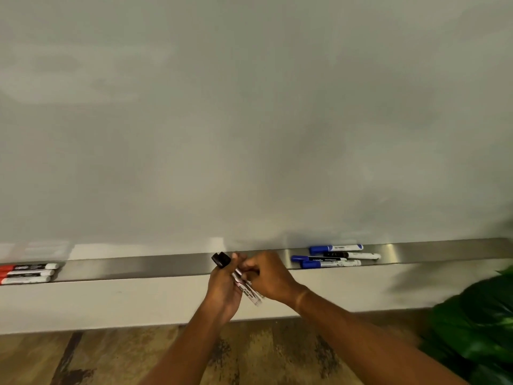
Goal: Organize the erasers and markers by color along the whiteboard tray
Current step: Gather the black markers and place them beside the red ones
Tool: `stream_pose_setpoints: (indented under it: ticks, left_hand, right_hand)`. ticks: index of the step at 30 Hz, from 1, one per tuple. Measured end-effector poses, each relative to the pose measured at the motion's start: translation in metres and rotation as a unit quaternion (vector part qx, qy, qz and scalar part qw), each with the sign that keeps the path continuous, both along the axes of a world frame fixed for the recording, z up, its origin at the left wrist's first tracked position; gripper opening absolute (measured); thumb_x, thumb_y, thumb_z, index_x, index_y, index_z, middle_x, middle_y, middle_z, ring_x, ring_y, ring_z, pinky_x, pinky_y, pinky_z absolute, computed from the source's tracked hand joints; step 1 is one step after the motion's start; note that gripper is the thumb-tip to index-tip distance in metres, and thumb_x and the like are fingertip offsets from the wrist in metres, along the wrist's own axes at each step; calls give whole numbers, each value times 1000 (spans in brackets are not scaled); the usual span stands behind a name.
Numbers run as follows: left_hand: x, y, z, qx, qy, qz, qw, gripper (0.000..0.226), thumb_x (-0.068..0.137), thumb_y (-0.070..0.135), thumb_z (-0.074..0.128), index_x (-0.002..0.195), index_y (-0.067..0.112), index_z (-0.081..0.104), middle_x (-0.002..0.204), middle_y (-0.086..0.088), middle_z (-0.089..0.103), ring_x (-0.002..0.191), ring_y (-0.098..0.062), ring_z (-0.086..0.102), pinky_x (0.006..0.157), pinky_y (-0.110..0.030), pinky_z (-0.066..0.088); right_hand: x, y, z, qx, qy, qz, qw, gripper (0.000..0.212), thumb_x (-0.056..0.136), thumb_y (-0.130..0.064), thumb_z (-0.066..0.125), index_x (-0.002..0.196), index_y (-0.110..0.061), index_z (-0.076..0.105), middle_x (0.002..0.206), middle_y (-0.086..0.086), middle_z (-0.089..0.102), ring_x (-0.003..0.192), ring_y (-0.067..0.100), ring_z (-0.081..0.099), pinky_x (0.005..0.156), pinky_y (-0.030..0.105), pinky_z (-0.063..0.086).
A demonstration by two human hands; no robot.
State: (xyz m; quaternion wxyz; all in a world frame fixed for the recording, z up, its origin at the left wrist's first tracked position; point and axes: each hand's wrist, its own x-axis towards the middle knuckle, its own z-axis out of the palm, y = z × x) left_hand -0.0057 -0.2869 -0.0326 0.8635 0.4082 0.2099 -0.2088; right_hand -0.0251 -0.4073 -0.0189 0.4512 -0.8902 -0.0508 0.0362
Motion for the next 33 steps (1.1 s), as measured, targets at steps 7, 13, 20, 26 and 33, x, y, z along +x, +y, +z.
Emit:
stream_pose_setpoints:
  ticks: [7, 13, 20, 26, 33]
  left_hand:
    - [2, -22, -7, -24, 43, -9, 999, 23, 96, 11, 51, 114, -1, 58, 115, -19, 65, 109, -29, 62, 102, -39, 44]
    - [2, -31, -10, -27, 56, -13, 998, 35, 95, 10, 52, 128, -2, 53, 125, -19, 62, 122, -31, 56, 106, -39, 40]
    - [0, -39, -9, -22, 59, -12, 998, 32, 93, 10, 54, 123, -3, 56, 119, -19, 64, 119, -31, 58, 106, -40, 40]
    - [-1, -39, -9, -24, 61, -5, 998, 34, 93, 13, 55, 124, -2, 56, 121, -19, 64, 117, -31, 59, 102, -38, 43]
    - [-1, -36, -10, -34, 62, 0, 997, 36, 93, 10, 54, 126, -2, 55, 124, -19, 63, 118, -30, 59, 101, -37, 43]
  right_hand:
    - [-6, -73, 11, -99, -15, -136, 986, 14, 80, 0, 59, 74, -8, 70, 72, 5, 69, 70, 17, 64, 73, 33, 56]
    - [-22, -155, 13, -256, 23, -264, 929, 16, 70, 5, 60, 72, -10, 64, 75, 5, 65, 72, 25, 64, 65, 36, 56]
    - [-42, -195, 1, -328, 94, -311, 887, 17, 76, -14, 72, 92, -13, 70, 90, 8, 70, 79, 27, 65, 65, 32, 54]
    - [-45, -199, -7, -378, 110, -302, 868, 21, 82, -5, 60, 99, -12, 69, 98, 10, 70, 90, 30, 66, 76, 36, 53]
    - [-47, -199, -5, -440, 108, -254, 855, 18, 87, -12, 58, 104, -17, 63, 102, 6, 69, 93, 24, 64, 80, 33, 51]
